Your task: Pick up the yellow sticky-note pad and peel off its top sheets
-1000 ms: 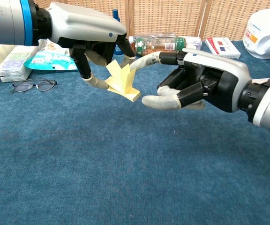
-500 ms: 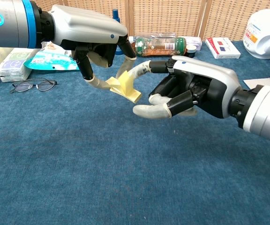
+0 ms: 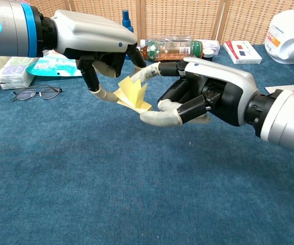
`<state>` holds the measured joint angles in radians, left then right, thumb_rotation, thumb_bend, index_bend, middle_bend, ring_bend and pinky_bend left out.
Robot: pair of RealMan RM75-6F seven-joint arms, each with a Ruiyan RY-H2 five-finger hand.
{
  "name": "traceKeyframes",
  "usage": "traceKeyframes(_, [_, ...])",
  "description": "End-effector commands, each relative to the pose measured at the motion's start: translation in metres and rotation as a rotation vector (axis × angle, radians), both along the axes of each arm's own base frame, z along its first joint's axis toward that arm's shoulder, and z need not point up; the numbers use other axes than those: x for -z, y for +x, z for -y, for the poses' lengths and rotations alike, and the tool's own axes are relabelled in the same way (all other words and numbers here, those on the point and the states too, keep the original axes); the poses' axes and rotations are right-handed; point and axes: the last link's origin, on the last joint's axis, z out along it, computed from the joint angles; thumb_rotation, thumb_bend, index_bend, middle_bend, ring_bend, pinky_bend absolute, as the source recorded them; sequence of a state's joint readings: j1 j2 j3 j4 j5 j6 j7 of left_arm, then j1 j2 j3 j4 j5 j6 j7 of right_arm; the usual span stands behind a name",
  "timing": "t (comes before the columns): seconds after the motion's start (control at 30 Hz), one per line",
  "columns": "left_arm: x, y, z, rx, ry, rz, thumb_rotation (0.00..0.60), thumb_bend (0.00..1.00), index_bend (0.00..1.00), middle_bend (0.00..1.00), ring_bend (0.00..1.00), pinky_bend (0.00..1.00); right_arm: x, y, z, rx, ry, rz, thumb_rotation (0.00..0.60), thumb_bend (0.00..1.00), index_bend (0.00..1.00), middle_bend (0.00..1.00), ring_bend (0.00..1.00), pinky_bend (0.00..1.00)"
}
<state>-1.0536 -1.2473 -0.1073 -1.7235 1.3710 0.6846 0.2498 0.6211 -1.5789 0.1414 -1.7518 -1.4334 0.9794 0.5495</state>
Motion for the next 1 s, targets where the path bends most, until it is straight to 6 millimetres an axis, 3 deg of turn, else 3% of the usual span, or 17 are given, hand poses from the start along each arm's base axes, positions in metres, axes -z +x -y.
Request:
traceKeyframes(0.03, [-0.0001, 0.0002, 0.0003, 0.000, 0.000, 0.002, 0.600, 0.33, 0.66, 1.00, 1.00, 1.00, -0.0003, 0.0006, 0.0005, -0.001, 0.000, 0.000, 0.600, 0.29, 0.30, 1.00, 1.00, 1.00])
traceKeyframes(1.0, [-0.0007, -0.0016, -0.0020, -0.020, 0.001, 0.004, 0.600, 0.33, 0.66, 1.00, 1.00, 1.00, 0.0023, 0.0025, 0.0009, -0.007, 0.007, -0.015, 0.600, 0.29, 0.36, 1.00, 1.00, 1.00])
